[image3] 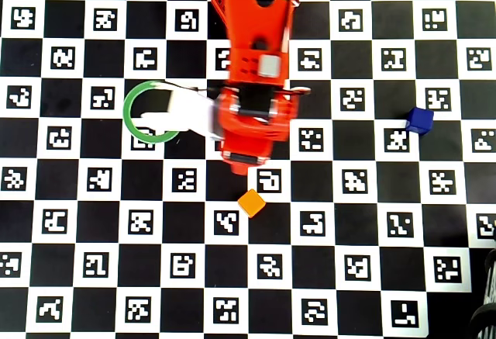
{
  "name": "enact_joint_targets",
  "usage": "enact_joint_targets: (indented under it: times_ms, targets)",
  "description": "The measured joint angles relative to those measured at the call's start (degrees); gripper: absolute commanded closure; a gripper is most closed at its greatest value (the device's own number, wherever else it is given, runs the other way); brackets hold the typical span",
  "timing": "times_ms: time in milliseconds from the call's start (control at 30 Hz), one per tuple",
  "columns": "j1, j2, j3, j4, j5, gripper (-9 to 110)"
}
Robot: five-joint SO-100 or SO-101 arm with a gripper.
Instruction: Grab the red cube then put it in the green circle then put the blue cube on top and finally the orange cube on top
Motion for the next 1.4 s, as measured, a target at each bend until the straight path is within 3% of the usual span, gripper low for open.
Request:
enact_joint_targets:
  times_ms: [233,533,967,1400]
  targets:
    - [13.7,3.7,-3.1,7.0,-15.5,97]
    - [25.4,11.3,8.7,3.0,-30.1,97]
    - [28.1,13.4,29.6,-17.8,-35.8,97]
    - [29.7,5.3,31.1,-29.7,-37.0,97]
